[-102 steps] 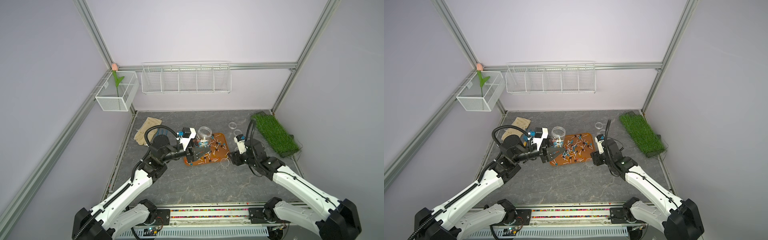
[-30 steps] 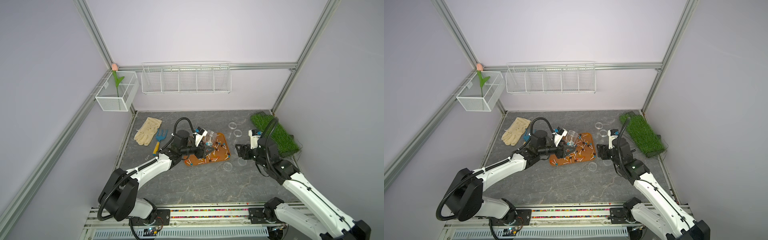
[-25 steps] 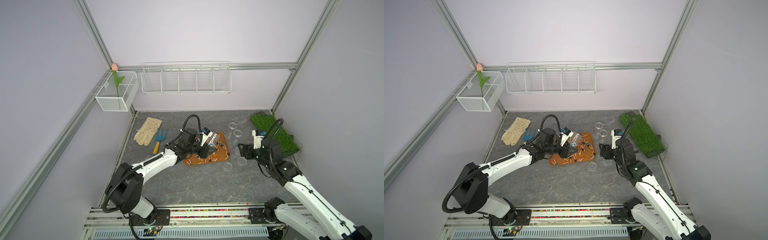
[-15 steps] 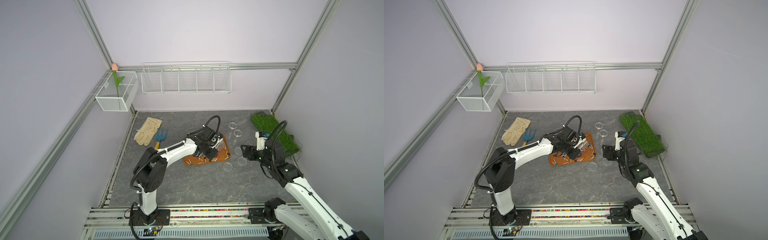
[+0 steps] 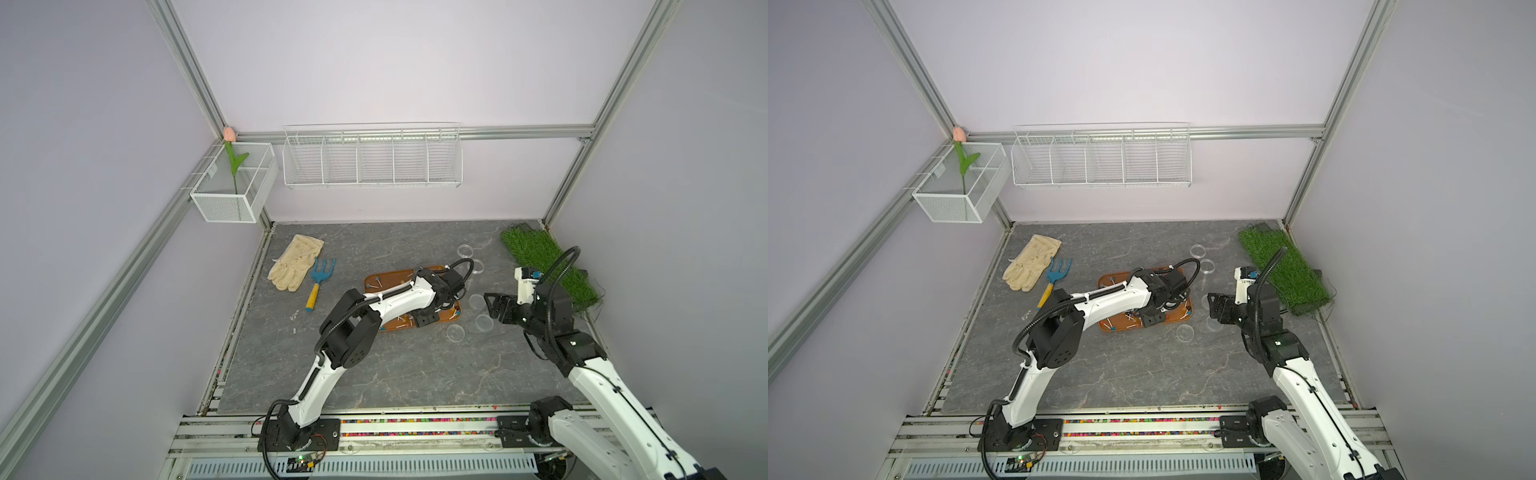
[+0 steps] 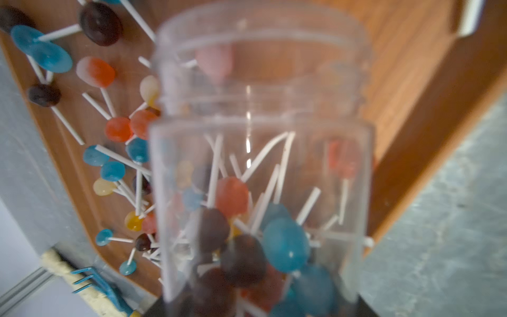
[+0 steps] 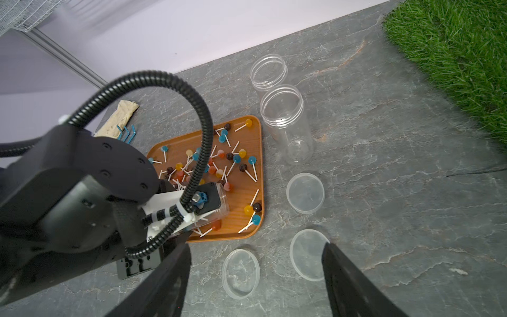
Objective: Pour the candies out of the jar
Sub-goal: 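Pour the candies out of the jar onto the tray.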
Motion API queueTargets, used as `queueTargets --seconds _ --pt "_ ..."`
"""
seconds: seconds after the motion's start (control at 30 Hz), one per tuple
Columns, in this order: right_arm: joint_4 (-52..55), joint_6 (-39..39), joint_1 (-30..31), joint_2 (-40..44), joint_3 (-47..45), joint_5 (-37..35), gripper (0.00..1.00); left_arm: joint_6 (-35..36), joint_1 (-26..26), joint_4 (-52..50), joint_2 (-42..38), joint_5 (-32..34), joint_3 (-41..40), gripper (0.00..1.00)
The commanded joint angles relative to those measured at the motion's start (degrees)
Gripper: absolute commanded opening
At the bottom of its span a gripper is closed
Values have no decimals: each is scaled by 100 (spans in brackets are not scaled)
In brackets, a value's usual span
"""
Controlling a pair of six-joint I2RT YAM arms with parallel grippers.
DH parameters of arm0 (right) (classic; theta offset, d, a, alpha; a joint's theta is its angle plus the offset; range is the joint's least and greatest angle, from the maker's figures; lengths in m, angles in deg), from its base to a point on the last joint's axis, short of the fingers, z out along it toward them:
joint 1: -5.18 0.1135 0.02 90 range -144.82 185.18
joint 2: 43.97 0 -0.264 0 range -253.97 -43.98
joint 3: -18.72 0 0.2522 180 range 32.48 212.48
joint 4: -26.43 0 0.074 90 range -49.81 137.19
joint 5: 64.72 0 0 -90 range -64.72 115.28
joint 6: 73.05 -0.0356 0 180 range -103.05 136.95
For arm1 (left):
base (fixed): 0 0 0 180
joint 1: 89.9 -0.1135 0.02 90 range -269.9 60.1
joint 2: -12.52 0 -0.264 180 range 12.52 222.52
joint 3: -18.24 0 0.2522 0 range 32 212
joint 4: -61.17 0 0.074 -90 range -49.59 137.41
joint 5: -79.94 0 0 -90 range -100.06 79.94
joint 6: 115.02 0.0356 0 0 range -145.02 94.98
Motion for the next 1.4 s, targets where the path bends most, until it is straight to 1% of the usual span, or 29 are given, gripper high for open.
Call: queueTargets --seconds 0.0,0.1,0.13,0.3,0.4,0.5,0.6,0.73,1.0,1.1,1.23,1.37 --pt "-232 71 -67 36 -152 209 79 381 92 -704 202 1193 177 57" --pt "-286 54 -98 25 -219 261 79 537 147 -777 306 2234 63 59" --pt "-311 45 -108 8 -230 285 79 610 147 -686 269 2455 -54 60" --pt "-393 37 -119 -126 -258 350 79 901 147 -344 -4 2915 -515 61" --pt "-475 -15 -120 -199 -279 427 79 1001 147 -170 -165 3060 -682 61" --pt "-533 -58 -119 -226 -319 469 79 1033 150 -66 -327 3006 -745 59" --pt "-534 -58 -116 -217 -338 457 79 1034 150 -137 -419 2955 -787 54" --pt "-525 -51 -119 -200 -347 452 79 1098 156 -217 -543 3066 -862 54" --pt "-666 -16 -115 -192 -365 489 79 1237 174 -322 -720 3630 -1134 52" --pt "-658 50 -118 -182 -352 608 79 1046 174 -575 -696 3844 -1159 52" --pt "-600 282 -119 -152 -371 669 79 970 174 -758 -622 4159 -1241 51" --pt "-711 405 -118 -60 -508 617 79 604 174 -1372 -401 4378 -1003 51"
